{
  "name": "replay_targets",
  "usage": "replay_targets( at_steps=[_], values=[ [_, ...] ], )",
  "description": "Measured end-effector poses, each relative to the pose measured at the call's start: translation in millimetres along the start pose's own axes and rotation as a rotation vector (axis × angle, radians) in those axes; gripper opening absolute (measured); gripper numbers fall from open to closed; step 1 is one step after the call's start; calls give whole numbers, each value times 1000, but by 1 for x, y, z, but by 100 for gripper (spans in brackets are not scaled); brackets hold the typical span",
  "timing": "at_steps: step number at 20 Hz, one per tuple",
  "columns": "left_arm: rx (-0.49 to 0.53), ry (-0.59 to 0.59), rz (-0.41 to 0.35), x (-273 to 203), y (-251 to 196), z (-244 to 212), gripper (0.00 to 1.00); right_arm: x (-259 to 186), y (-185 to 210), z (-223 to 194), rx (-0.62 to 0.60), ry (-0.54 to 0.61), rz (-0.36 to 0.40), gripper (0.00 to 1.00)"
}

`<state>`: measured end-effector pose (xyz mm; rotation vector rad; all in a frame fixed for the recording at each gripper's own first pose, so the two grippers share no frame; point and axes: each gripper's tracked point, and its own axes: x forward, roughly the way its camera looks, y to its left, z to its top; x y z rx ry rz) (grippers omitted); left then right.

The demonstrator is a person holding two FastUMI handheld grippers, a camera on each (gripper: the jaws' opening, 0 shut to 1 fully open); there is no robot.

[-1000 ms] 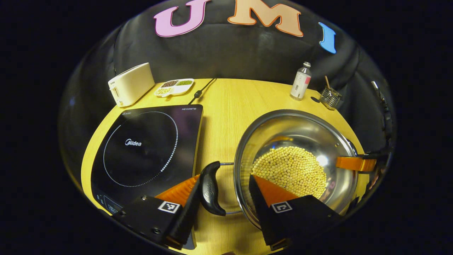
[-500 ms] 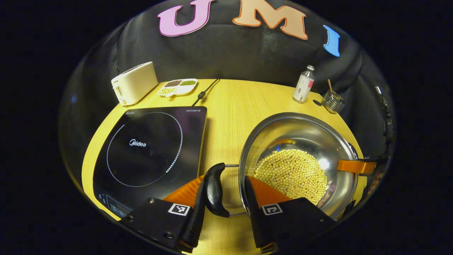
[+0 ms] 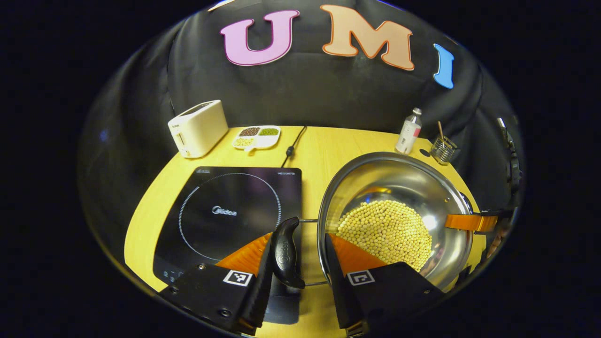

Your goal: First push the handle of the pot to place it horizontally, then grasp the pot with both hands and set it on the induction cooktop.

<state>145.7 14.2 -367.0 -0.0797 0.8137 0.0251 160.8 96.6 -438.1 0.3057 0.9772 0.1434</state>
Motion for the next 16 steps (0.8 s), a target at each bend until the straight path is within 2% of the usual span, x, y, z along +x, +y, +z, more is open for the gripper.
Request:
replay_targets(
  at_steps=[4, 11, 16],
  values=[
    [3, -14, -16, -1, 35, 9, 59, 3, 35, 1, 9, -14, 3, 46],
    [-26, 5, -102, 21, 124, 19, 60, 11, 126, -2, 1, -32, -67, 46],
    [25, 3, -145, 47, 180, 32, 59, 30, 185, -11, 39, -40, -110, 46]
  ],
)
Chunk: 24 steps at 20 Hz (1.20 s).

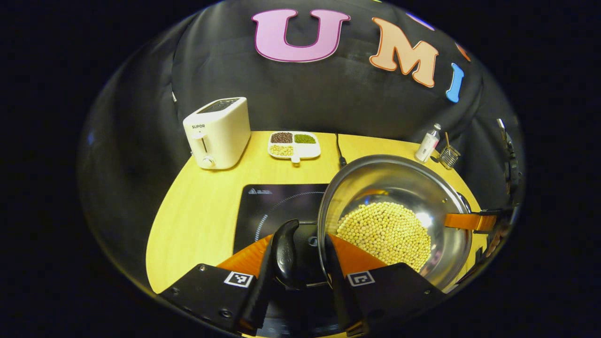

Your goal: First push the handle of the pot to place it horizontally, then grasp the pot with both hands and set it on the induction cooktop.

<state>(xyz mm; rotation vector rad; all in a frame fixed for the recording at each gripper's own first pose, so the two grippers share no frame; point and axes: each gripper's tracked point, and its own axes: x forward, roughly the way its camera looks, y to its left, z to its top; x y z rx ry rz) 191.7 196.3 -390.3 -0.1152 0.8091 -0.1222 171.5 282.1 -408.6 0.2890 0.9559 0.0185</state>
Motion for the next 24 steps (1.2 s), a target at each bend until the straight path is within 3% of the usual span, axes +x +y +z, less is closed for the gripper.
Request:
replay_targets(
  at_steps=[4, 5, 6, 18, 19, 20, 21, 23, 24],
  values=[
    [14, 2, -20, 9, 30, 5, 58, 6, 30, -7, 19, 14, -19, 46],
    [22, 0, -23, 11, 36, 7, 58, 11, 36, -6, 27, 18, -21, 41],
    [29, -5, -25, 13, 41, 10, 58, 13, 40, -5, 31, 21, -25, 46],
    [17, -27, 6, 18, 81, 18, 58, 27, 79, -3, 22, 30, -18, 46],
    [22, -21, 11, 18, 81, 18, 58, 27, 80, -3, 25, 31, -19, 40],
    [29, -10, 16, 19, 82, 16, 60, 26, 79, -3, 28, 33, -20, 40],
    [32, -6, 20, 19, 82, 17, 62, 26, 79, -5, 31, 36, -20, 46],
    [52, 10, 39, 17, 85, 15, 64, 27, 77, -5, 29, 39, -24, 43],
    [60, 5, 29, 15, 81, 18, 68, 27, 75, -5, 26, 38, -29, 48]
  ],
)
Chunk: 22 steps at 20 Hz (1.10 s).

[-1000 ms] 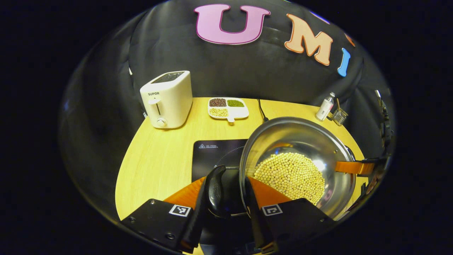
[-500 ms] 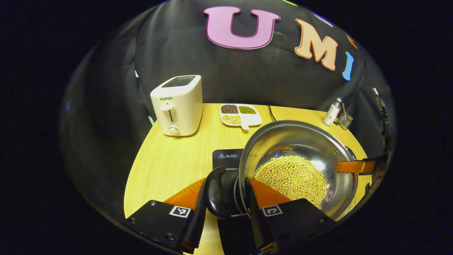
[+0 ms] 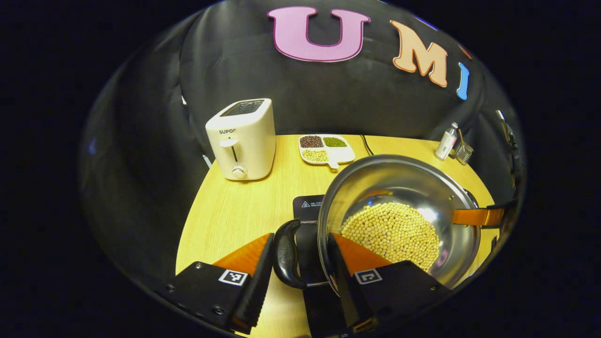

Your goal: First push the handle of the pot to place it horizontally, then grasp the pot with both hands and set it on the induction cooktop.

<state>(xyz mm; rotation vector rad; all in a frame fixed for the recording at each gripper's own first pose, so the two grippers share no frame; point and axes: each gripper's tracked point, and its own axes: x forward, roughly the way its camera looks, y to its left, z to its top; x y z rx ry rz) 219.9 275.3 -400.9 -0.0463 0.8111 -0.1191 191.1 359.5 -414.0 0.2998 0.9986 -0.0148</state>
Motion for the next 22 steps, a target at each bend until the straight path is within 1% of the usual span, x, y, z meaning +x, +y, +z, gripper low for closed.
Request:
replay_targets(
  at_steps=[1, 2, 3, 4, 6, 7, 8, 11, 13, 14, 15, 17, 18, 19, 22],
  values=[
    [2, -18, -13, -1, -4, 4, 69, -2, -1, 4, 2, -9, -2, 53],
    [6, -28, -15, -5, -5, 6, 73, -5, -3, 7, 8, -21, 0, 59],
    [12, -35, -11, -8, -4, 8, 76, -6, -2, 10, 16, -28, 11, 60],
    [15, -43, -6, -9, -4, 10, 80, -8, 0, 10, 22, -31, 21, 64],
    [15, -54, 5, -12, -3, 12, 85, -14, -1, 10, 20, -34, 34, 87],
    [15, -58, 13, -14, -3, 14, 87, -18, -3, 15, 17, -53, 34, 94],
    [18, -64, 22, -17, -2, 15, 87, -22, -4, 18, 14, -69, 39, 95],
    [32, -91, 60, -27, 0, 24, 88, -35, -11, 23, 12, -95, 55, 94],
    [45, -121, 87, -38, -3, 34, 91, -47, -21, 35, 17, -139, 55, 94],
    [56, -151, 102, -46, -6, 42, 94, -51, -25, 40, 20, -157, 62, 100],
    [71, -182, 116, -55, -11, 51, 95, -56, -29, 45, 21, -173, 76, 94],
    [92, -235, 148, -77, -25, 65, 95, -65, -41, 51, 5, -181, 109, 94],
    [95, -258, 160, -89, -35, 70, 95, -72, -52, 57, -4, -193, 113, 100],
    [95, -282, 163, -100, -48, 75, 95, -80, -63, 65, -6, -217, 120, 94],
    [101, -320, 178, -131, -86, 85, 96, -111, -97, 81, -20, -271, 141, 94]
  ],
)
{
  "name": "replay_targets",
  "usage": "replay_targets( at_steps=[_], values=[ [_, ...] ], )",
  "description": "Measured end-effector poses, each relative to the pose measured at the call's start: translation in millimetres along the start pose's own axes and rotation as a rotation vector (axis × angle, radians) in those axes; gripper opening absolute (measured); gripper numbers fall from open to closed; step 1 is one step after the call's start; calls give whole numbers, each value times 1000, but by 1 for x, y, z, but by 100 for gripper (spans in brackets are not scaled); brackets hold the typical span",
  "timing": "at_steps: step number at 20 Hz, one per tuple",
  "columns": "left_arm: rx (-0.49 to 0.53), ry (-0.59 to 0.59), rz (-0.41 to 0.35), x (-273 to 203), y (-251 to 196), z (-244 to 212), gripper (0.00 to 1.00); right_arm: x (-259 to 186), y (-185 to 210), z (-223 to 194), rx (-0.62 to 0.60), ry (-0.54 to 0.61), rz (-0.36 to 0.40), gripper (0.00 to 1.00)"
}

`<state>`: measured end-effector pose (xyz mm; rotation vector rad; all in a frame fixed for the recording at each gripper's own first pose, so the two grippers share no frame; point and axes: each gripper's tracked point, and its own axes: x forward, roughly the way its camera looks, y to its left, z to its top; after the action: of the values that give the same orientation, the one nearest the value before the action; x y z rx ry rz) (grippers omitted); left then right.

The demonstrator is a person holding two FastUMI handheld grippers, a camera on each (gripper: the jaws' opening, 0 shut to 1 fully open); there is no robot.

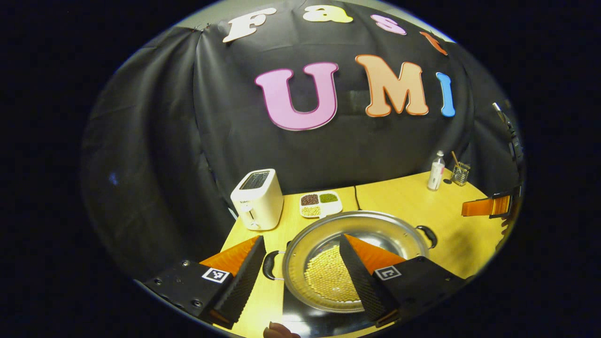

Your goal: First push the handle of the pot to place it horizontally, then grasp the pot with both hands and set it on the induction cooktop.

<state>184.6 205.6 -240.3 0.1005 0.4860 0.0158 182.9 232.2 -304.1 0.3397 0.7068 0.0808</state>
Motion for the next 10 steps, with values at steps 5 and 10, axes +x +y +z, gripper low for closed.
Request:
replay_targets(
  at_steps=[5, 10],
  values=[
    [-14, -97, 21, -59, -57, 52, 98, -67, -42, 39, -45, -134, 44, 100],
    [-15, -203, 24, -127, -107, 103, 97, -133, -57, 89, -26, -275, 107, 100]
  ],
)
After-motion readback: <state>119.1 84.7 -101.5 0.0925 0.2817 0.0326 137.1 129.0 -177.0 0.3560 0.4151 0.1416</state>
